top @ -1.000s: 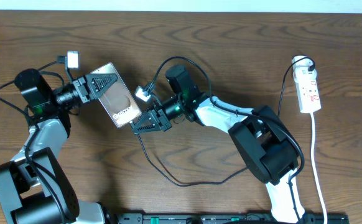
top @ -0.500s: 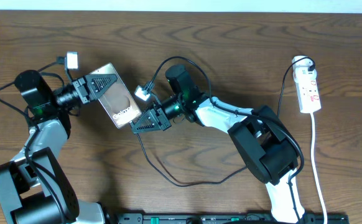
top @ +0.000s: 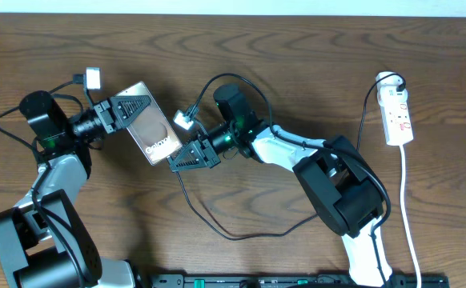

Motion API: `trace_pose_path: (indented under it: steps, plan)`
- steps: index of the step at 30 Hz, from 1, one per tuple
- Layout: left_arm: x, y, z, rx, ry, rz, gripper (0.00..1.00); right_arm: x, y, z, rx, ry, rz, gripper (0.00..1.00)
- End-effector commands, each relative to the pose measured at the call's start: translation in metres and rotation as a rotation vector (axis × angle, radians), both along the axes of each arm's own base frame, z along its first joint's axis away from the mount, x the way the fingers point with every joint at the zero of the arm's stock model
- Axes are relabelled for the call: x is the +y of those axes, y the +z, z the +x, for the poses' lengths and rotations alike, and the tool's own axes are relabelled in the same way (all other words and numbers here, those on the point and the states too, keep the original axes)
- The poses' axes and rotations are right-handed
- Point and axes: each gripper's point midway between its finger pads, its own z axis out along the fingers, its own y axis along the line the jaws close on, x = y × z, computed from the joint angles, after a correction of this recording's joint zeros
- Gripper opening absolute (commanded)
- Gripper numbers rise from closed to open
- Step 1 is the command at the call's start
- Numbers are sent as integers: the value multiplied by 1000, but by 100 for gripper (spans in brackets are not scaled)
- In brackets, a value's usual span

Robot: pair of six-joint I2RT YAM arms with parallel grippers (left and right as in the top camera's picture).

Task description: Plug charger to phone and switch on socket

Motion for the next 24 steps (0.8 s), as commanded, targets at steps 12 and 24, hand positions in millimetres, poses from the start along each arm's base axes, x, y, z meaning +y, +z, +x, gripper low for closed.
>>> trace_pose_path:
  steps: [12, 24]
  plan:
    - [-8, 3, -13, -16, -58, -8, 7, 3, 9, 13, -23, -42, 11, 1]
    - [-8, 3, -13, -35, -58, 2, 7, 3, 10, 13, -14, -44, 6, 1]
